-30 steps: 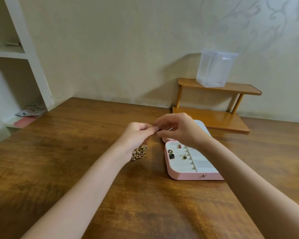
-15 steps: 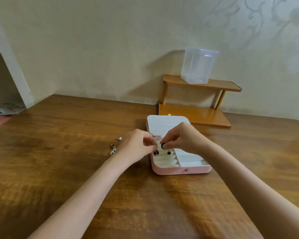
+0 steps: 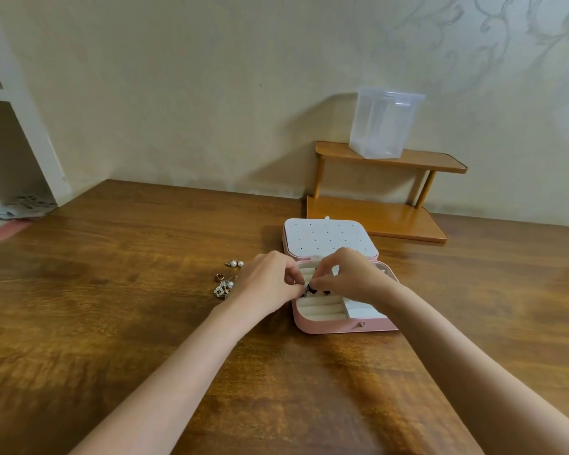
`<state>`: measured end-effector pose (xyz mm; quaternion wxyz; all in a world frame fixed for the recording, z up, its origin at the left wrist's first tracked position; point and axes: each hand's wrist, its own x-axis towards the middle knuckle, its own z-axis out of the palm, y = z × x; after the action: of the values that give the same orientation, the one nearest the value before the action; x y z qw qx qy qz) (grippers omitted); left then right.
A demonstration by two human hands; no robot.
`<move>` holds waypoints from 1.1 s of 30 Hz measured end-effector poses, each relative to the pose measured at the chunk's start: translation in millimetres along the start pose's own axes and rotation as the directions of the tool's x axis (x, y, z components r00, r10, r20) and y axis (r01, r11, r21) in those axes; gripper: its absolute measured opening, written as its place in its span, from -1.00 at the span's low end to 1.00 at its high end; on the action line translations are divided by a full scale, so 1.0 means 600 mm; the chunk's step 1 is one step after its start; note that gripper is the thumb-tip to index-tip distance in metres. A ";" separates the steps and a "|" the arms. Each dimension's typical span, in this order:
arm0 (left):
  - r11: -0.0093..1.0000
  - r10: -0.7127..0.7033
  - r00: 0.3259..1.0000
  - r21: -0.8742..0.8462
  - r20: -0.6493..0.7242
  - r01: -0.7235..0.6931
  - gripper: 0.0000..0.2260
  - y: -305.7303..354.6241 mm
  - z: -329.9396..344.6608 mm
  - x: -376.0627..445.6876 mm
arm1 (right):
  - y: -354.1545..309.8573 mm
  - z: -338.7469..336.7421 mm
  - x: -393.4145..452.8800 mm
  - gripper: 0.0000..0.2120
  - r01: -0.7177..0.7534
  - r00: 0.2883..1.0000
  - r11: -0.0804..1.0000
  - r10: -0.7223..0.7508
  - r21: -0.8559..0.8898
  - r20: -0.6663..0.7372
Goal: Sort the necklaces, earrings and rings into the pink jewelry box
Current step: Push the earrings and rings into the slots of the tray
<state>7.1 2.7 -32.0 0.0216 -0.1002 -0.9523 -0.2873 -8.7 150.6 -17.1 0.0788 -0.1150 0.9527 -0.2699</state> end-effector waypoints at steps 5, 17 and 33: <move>1.000 0.001 1.000 0.004 0.011 -0.001 -0.97 0.001 0.000 0.003 | 0.001 -0.005 -0.004 -0.88 0.083 0.997 0.995 -0.083 -0.057 -0.005; 0.999 -0.019 1.000 0.029 0.002 0.018 -0.96 0.003 0.005 0.004 | -0.004 -0.007 -0.007 -0.89 0.156 0.987 0.984 -0.159 -0.091 -0.029; 1.000 0.006 0.999 0.017 -0.051 -0.006 -0.95 -0.002 0.009 0.001 | 0.000 -0.003 -0.008 -0.84 0.141 0.984 0.985 -0.150 -0.095 -0.092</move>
<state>6.5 4.8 -36.9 0.0478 -0.0955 -0.9536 -0.2814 -4.7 152.9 -15.2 0.0066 -0.1744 0.9555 -0.2379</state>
